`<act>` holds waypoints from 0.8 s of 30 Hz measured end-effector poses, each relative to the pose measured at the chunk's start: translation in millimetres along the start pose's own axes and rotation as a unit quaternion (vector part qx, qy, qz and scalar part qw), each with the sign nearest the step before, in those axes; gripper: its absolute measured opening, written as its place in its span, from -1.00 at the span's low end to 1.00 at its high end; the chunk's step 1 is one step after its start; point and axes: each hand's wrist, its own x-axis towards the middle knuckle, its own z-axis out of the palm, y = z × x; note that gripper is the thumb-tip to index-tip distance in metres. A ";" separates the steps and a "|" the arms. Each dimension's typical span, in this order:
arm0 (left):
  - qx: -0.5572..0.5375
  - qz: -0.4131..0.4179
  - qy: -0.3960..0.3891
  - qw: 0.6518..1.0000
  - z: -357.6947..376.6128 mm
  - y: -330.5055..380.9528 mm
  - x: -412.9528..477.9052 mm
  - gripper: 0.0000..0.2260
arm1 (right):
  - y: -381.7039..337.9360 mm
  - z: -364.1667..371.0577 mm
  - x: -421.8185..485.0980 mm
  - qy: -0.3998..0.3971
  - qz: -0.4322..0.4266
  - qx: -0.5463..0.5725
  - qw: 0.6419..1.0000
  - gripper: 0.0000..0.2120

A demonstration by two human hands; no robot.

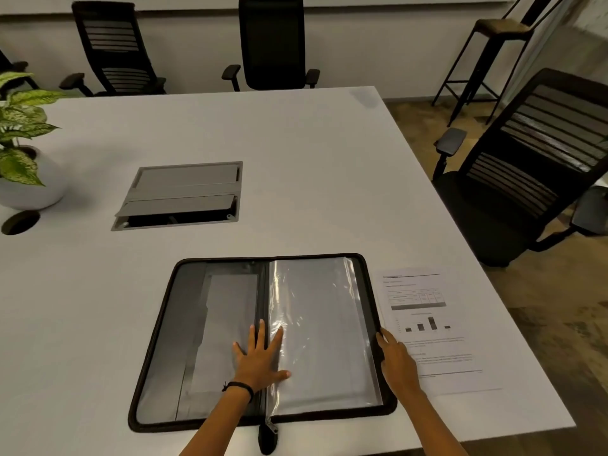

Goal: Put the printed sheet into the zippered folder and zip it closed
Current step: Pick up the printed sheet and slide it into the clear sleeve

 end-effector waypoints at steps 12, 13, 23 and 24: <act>-0.351 0.164 -0.025 0.921 -33.7 136.4 29.9 -0.52 | 71.7 -39.5 0.6 0.087 0.003 0.230 0.969 -0.70; -0.406 0.166 -0.069 0.896 -36.6 153.2 30.8 -0.53 | 80.8 -45.3 2.7 0.110 0.027 0.227 0.967 -0.70; -0.527 0.069 -0.138 0.836 -22.7 245.9 40.9 -0.50 | 162.8 -76.4 15.0 0.110 0.264 0.191 0.939 -0.49; -0.526 0.060 -0.126 0.839 -20.4 248.6 41.6 -0.50 | 166.5 -76.2 15.2 0.106 0.267 0.187 0.940 -0.49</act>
